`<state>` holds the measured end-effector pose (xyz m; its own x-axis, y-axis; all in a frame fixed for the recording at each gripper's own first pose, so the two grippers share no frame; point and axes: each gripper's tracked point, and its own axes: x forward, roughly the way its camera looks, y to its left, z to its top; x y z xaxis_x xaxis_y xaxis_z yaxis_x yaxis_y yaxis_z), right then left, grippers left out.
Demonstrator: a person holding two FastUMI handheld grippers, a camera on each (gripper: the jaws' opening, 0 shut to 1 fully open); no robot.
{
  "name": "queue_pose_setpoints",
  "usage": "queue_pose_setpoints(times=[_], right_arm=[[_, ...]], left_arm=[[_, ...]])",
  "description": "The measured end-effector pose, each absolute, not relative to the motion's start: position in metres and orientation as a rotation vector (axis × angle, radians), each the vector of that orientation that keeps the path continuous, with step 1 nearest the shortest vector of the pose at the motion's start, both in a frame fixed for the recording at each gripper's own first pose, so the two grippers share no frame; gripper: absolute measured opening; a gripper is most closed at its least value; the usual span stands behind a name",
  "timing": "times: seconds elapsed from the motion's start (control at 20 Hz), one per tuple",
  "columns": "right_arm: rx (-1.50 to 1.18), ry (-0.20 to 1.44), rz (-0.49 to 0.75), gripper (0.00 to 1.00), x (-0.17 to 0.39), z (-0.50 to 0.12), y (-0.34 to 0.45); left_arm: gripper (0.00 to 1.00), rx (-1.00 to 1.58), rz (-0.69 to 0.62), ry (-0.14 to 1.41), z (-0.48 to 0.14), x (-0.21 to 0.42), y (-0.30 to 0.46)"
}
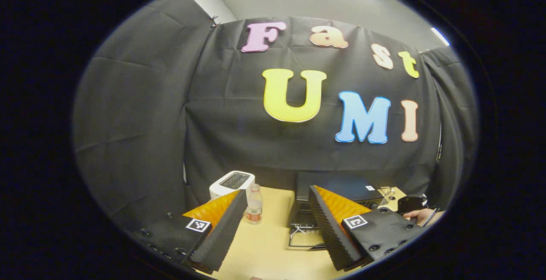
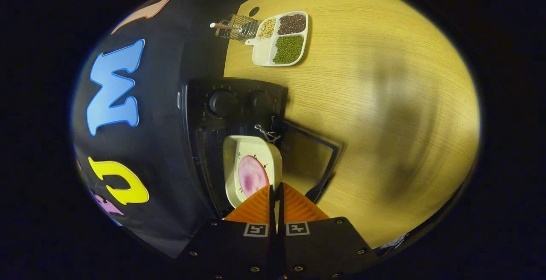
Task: Open the electric oven with the left hand, put the food in, and close the electric oven.
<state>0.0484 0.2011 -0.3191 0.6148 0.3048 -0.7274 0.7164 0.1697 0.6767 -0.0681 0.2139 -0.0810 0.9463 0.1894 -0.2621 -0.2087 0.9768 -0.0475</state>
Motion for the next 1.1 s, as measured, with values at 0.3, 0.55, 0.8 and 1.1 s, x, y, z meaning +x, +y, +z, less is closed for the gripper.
queue_pose_setpoints(times=[0.3,0.55,0.8,1.1], right_arm=[[1.501,0.858,-0.466,0.01,0.094,-0.335,0.231],[1.479,0.824,-0.546,0.02,0.12,-0.35,0.249],[1.462,0.81,-0.567,0.02,0.146,-0.367,0.262],[1.438,0.804,-0.508,0.1,0.148,-0.353,0.259]], left_arm=[[0.94,-0.128,0.279,0.25,-0.08,-0.079,0.238],[0.96,-0.086,0.307,0.26,-0.079,-0.084,0.246],[0.94,-0.088,0.338,0.288,-0.087,-0.095,0.255],[0.96,-0.102,0.347,0.282,-0.088,-0.09,0.253]])
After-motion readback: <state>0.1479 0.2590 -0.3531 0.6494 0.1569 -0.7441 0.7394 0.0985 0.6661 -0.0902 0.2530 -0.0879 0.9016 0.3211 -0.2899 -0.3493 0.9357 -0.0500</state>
